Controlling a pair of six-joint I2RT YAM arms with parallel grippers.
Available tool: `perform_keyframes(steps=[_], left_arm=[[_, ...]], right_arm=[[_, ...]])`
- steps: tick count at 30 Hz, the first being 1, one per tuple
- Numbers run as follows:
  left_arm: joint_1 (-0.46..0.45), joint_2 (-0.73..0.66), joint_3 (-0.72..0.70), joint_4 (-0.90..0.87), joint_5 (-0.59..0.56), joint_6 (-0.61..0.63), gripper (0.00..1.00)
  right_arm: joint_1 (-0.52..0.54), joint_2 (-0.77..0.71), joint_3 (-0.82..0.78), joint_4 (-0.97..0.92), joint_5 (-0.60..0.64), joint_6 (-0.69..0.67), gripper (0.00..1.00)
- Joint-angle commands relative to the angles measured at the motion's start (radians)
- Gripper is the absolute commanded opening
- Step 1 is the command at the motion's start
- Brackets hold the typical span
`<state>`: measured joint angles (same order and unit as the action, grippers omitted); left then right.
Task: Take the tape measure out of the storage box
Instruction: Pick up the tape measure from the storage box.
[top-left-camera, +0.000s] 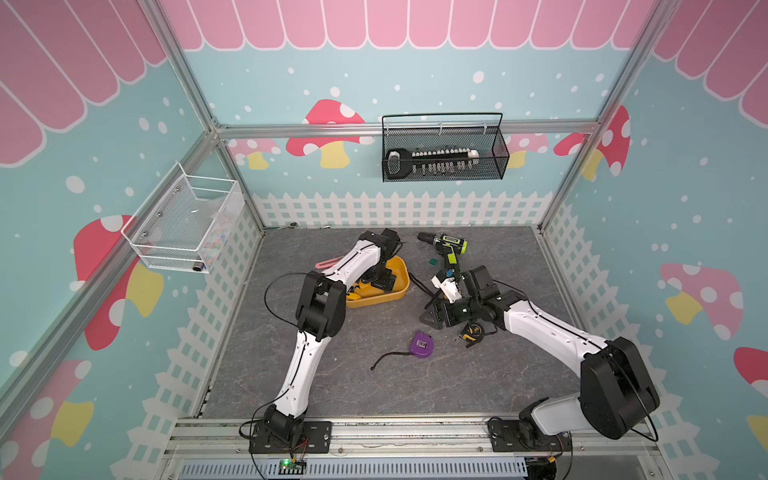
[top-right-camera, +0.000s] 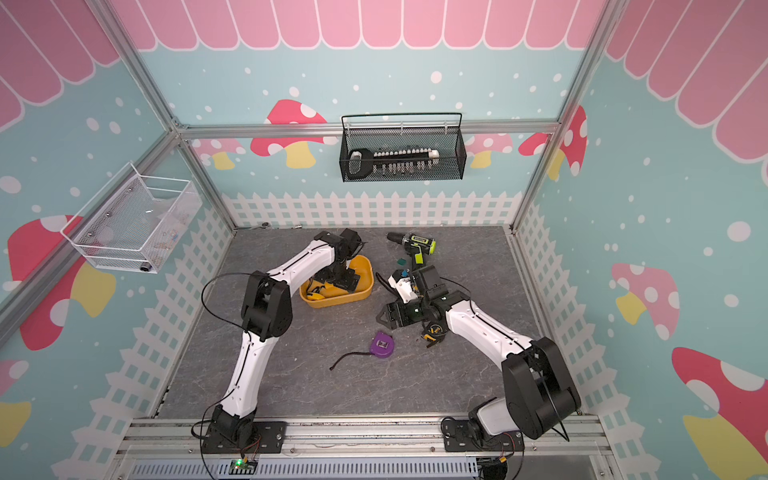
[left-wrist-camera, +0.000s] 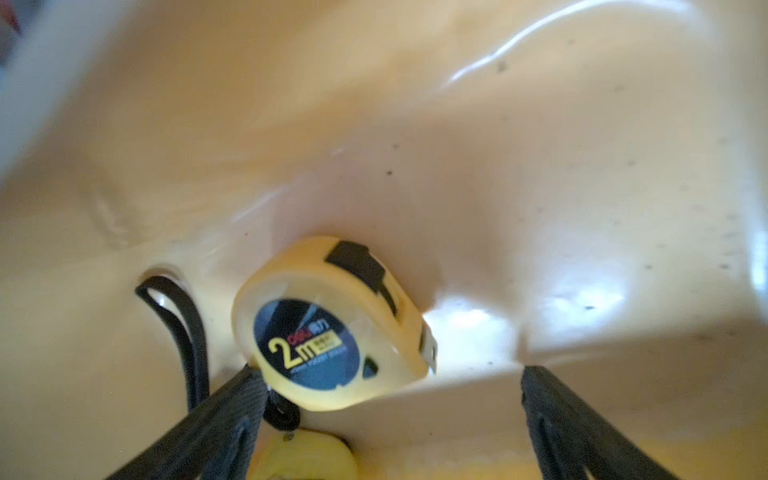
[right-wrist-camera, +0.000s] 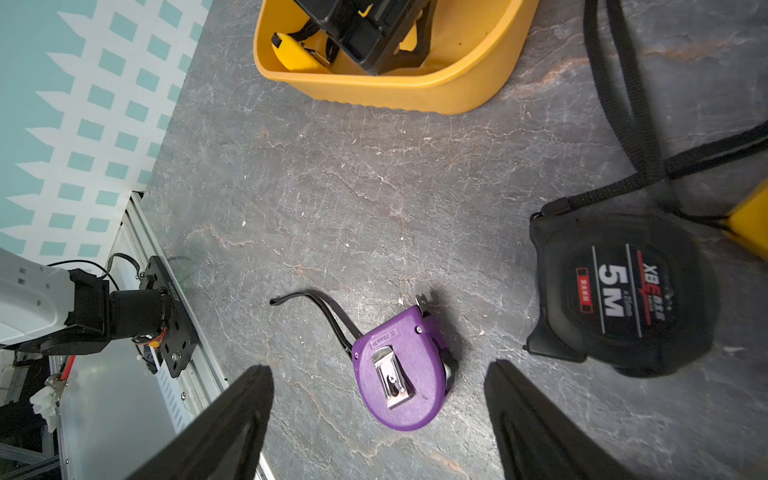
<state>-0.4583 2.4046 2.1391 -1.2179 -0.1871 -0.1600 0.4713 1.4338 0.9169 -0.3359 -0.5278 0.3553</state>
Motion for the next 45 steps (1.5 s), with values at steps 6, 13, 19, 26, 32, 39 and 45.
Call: perform_keyframes(steps=[6,13,19,26,32,39,45], left_arm=[[0.044,-0.136,-0.034,0.063,0.033,-0.044,0.99],[0.083,-0.048,-0.030,0.064,0.101,-0.032,0.99],[0.077,0.026,-0.008,0.076,0.134,0.031,0.99],[0.075,0.073,0.008,0.089,0.134,0.027,0.99],[0.073,0.084,0.013,0.112,0.125,0.030,0.90],[0.070,0.032,-0.063,0.163,0.118,0.029,0.72],[0.070,-0.101,-0.160,0.223,0.132,-0.007,0.63]], right_arm=[[-0.003,0.013,-0.013,0.012,0.010,-0.022,0.86],[-0.003,0.017,-0.013,0.017,0.017,-0.045,0.86],[-0.003,0.010,-0.025,0.015,0.035,-0.048,0.86],[-0.003,0.007,-0.029,0.013,0.049,-0.049,0.86],[-0.003,0.019,-0.024,0.012,0.044,-0.051,0.86],[-0.003,0.026,-0.031,0.025,0.032,-0.047,0.86],[-0.002,0.037,-0.033,0.040,0.017,-0.038,0.85]])
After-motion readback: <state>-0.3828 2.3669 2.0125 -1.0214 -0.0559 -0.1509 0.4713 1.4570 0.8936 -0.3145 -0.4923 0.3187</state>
